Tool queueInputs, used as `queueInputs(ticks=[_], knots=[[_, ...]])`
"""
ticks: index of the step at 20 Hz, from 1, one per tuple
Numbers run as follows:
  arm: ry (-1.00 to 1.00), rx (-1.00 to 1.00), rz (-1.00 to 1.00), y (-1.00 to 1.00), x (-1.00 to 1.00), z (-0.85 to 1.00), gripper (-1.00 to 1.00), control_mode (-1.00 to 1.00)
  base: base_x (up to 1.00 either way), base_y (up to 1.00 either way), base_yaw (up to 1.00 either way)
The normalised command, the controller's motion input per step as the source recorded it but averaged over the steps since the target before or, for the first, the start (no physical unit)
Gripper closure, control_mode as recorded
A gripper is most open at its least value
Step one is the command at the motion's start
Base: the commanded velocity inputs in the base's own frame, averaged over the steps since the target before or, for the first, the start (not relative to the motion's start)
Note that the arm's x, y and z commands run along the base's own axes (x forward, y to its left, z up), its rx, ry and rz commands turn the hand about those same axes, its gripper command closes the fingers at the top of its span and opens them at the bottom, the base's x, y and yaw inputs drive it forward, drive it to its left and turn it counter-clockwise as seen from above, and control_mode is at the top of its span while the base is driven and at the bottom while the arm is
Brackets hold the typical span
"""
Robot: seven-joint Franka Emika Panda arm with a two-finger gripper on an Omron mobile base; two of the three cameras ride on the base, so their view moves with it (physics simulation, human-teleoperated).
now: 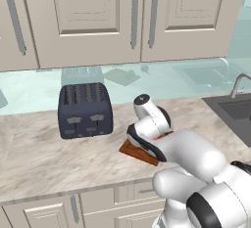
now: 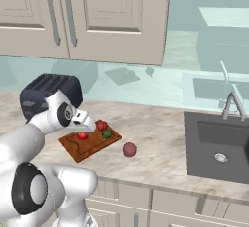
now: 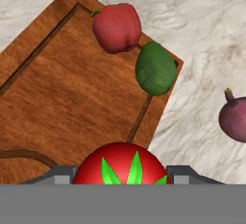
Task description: Place the avocado, onion, tomato, and bell pepper on the cutting board.
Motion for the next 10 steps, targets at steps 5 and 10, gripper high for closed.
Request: queueInputs(ticks=[5, 10], knots=[[0.01, 0.00, 0.02, 0.13, 0.13, -0.18, 1.00, -1.00, 0.00, 0.00, 0.00], [0.11, 0.00, 0.00, 0.34, 0.11, 0.00, 1.00, -1.00, 0.00, 0.00, 0.00]])
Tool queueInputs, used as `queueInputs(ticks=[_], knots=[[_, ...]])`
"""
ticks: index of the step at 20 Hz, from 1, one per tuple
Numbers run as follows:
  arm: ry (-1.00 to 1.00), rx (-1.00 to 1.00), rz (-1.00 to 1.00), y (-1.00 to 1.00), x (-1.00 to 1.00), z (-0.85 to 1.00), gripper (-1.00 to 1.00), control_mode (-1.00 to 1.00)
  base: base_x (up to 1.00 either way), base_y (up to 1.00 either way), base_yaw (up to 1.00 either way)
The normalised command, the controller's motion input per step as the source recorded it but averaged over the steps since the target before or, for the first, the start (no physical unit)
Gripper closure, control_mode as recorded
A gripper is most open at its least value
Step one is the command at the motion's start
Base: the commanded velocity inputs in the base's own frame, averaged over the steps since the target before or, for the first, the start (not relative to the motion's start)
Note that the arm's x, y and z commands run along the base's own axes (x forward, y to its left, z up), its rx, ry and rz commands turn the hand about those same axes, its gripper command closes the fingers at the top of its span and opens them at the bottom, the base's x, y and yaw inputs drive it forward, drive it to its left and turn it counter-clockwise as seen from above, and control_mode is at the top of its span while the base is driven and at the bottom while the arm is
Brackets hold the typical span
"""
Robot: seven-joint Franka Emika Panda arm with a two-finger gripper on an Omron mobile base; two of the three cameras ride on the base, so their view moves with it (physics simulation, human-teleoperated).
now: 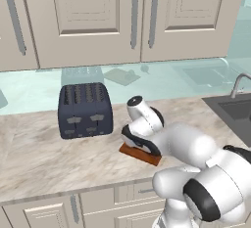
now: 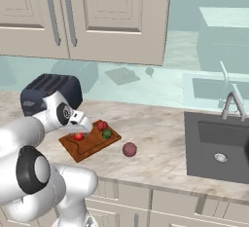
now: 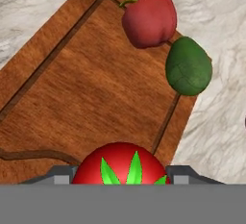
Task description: Place the avocado, onion, tomato, and bell pepper on the cutting board.
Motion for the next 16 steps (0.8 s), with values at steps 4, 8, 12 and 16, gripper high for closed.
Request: queueInputs(ticks=[4, 8, 12, 16], knots=[[0.11, 0.00, 0.00, 0.31, 0.13, -0.01, 1.00, -1.00, 0.00, 0.00, 0.00], [0.07, 0.00, 0.00, 0.22, 0.13, -0.13, 1.00, -1.00, 0.00, 0.00, 0.00], [0.02, 0.00, 0.02, 0.04, 0.08, -0.23, 1.00, -1.00, 0.00, 0.00, 0.00], [0.01, 0.00, 0.01, 0.02, 0.06, -0.22, 1.00, -1.00, 0.00, 0.00, 0.00]])
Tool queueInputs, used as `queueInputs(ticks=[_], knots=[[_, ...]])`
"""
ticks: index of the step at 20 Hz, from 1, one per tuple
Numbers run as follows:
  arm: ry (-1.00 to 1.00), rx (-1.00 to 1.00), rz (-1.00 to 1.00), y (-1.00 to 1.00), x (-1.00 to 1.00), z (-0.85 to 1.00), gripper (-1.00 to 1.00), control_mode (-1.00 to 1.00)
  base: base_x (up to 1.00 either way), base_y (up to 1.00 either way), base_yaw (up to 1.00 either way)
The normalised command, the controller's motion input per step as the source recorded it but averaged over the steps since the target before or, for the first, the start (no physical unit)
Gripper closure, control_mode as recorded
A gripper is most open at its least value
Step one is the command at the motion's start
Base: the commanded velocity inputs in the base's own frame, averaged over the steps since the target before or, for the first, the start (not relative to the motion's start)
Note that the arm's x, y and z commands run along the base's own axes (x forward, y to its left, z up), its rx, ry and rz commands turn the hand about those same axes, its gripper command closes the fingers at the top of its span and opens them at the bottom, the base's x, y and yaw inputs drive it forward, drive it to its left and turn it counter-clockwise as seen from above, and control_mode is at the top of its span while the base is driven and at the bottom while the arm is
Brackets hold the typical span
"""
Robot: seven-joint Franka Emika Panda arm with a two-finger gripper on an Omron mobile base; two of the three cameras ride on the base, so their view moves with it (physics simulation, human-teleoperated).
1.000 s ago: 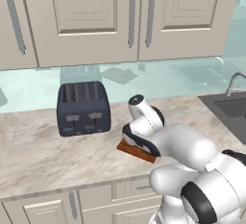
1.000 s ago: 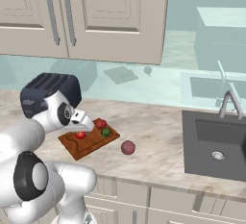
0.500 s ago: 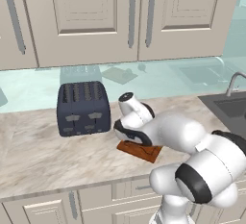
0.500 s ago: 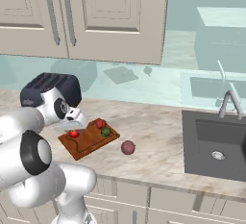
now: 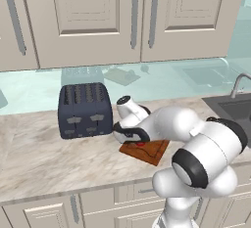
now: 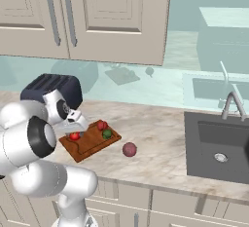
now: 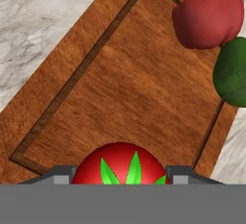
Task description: Place the avocado, onion, tomato, and bell pepper on the cutting board.
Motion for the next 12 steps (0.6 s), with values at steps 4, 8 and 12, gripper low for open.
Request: queueInputs(ticks=[4, 8, 12], knots=[[0.00, 0.00, 0.01, 0.00, 0.00, -0.20, 1.00, -1.00, 0.00, 0.00, 0.00], [0.00, 0.00, 0.00, 0.00, 0.05, -0.06, 1.00, -1.00, 0.00, 0.00, 0.00], [0.00, 0.00, 0.00, 0.00, 0.10, 0.00, 1.00, -1.00, 0.00, 0.00, 0.00]])
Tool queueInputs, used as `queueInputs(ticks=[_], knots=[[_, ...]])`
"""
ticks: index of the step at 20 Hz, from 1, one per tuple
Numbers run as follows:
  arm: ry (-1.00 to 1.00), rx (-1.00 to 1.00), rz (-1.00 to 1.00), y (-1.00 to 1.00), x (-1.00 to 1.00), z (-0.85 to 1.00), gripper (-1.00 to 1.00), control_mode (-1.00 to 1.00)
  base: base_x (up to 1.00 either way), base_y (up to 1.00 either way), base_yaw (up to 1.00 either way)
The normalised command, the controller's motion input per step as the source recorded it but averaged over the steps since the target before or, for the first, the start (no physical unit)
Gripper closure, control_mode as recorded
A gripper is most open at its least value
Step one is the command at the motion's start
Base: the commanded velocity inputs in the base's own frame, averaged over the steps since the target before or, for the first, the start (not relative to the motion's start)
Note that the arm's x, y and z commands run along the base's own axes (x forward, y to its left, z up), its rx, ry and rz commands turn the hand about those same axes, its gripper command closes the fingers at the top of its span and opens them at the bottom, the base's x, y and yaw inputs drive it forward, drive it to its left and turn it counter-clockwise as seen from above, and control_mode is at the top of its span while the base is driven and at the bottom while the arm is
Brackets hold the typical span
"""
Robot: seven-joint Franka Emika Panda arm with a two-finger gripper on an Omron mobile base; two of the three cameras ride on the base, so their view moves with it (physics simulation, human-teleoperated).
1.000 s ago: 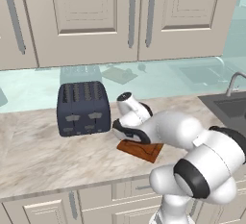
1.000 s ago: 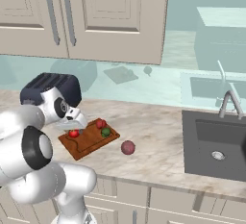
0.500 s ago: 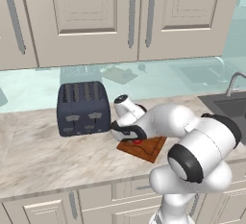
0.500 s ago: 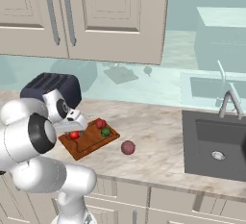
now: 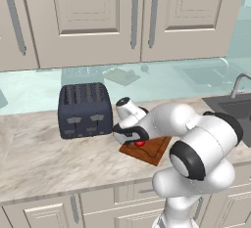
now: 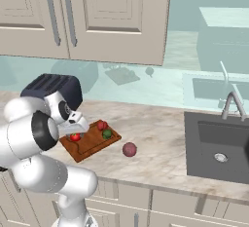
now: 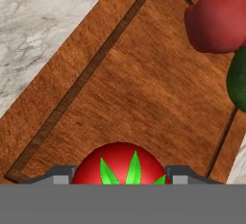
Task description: Place the avocado, onion, tomato, and bell pepper on the cutting board.
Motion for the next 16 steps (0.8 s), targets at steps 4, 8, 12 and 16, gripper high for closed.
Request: queueInputs(ticks=[4, 8, 12, 16], knots=[[0.00, 0.01, 0.00, 0.00, 0.03, 0.00, -1.00, -1.00, 0.00, 0.00, 0.00], [0.00, 0.00, 0.00, 0.00, 0.05, 0.00, -1.00, -1.00, 0.00, 0.00, 0.00], [0.00, 0.04, 0.01, 0.00, 0.00, 0.00, -1.00, -1.00, 0.00, 0.00, 0.00], [0.00, 0.03, 0.01, 0.00, 0.00, 0.00, -1.00, -1.00, 0.00, 0.00, 0.00]])
